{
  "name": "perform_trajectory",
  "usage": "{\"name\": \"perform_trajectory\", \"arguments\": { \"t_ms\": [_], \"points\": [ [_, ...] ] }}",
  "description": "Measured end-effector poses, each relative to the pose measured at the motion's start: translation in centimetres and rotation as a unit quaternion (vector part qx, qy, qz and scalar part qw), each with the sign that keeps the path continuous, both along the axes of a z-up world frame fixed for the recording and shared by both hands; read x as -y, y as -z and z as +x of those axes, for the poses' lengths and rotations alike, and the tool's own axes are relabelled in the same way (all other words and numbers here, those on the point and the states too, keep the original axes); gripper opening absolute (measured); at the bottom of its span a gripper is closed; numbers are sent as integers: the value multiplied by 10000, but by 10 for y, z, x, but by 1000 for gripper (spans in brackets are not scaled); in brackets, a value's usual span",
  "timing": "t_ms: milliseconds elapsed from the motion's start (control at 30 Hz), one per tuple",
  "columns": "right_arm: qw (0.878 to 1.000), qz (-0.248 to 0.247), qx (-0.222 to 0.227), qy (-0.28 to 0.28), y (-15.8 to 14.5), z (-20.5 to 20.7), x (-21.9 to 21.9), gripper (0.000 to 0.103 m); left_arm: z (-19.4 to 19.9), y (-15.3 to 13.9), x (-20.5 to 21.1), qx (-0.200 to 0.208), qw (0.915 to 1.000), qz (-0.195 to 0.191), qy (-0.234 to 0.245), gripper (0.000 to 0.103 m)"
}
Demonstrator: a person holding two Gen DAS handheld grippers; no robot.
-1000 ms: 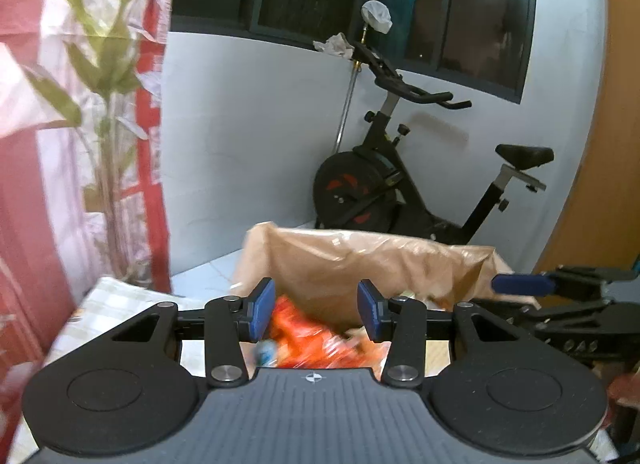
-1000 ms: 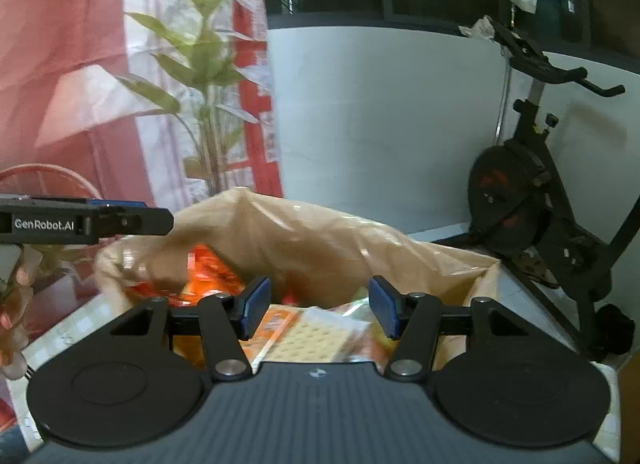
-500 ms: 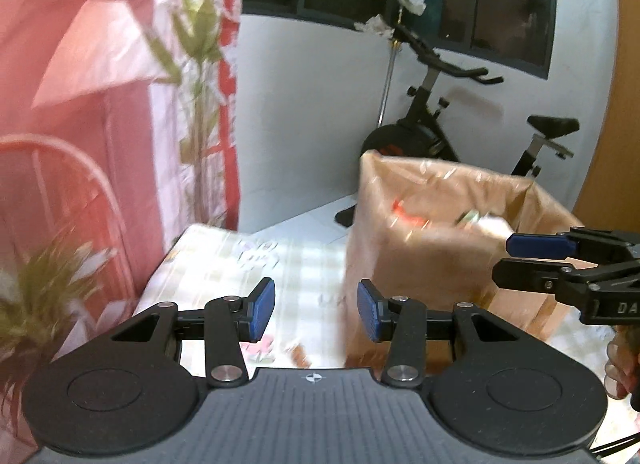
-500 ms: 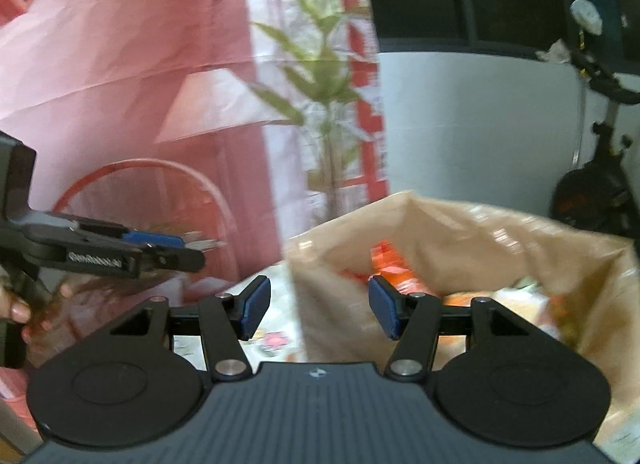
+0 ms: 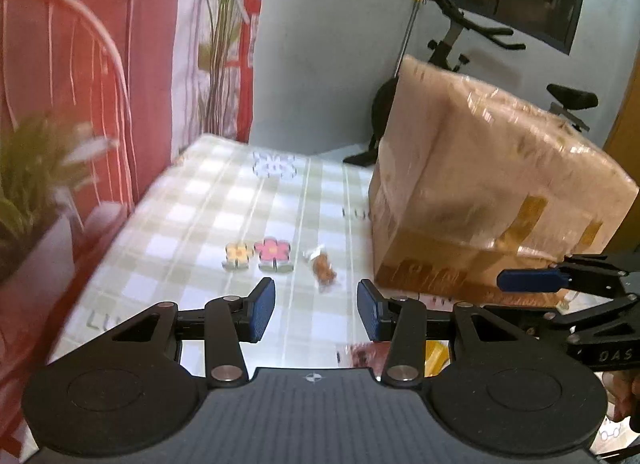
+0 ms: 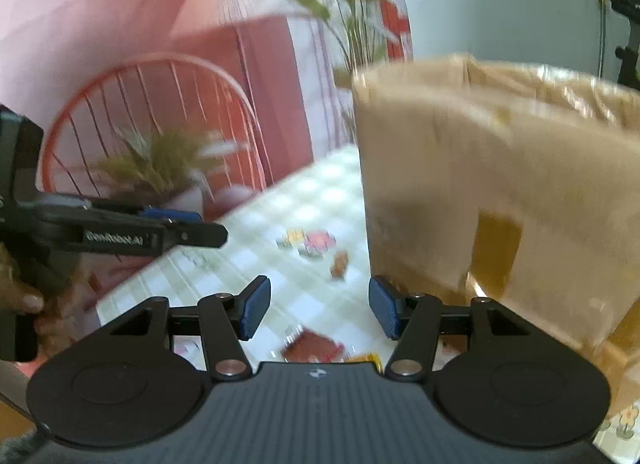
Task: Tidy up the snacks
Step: 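Move both open tools down toward the brown and yellow packets on the table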
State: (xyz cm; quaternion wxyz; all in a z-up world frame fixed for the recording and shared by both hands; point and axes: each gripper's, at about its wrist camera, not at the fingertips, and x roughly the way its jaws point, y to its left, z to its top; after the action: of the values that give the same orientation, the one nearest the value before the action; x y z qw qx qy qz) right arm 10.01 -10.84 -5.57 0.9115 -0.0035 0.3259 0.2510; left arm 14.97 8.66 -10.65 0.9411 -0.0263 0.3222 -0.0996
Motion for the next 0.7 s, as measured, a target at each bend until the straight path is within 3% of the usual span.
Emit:
{"name": "perform_trajectory", "arguments": {
  "t_ms": [333, 567, 700],
  "points": [
    [9950, -211, -957, 169, 68, 14, 2, 58, 13, 46, 13, -424, 9989, 44, 197, 47],
    [9919, -316, -1221, 168, 85, 20, 3, 58, 22, 60, 17, -574, 9979, -39, 309, 47],
    [9927, -515, -1090, 27, 87, 19, -4, 59, 32, 66, 24, -622, 9974, -128, 343, 47]
  ]
}}
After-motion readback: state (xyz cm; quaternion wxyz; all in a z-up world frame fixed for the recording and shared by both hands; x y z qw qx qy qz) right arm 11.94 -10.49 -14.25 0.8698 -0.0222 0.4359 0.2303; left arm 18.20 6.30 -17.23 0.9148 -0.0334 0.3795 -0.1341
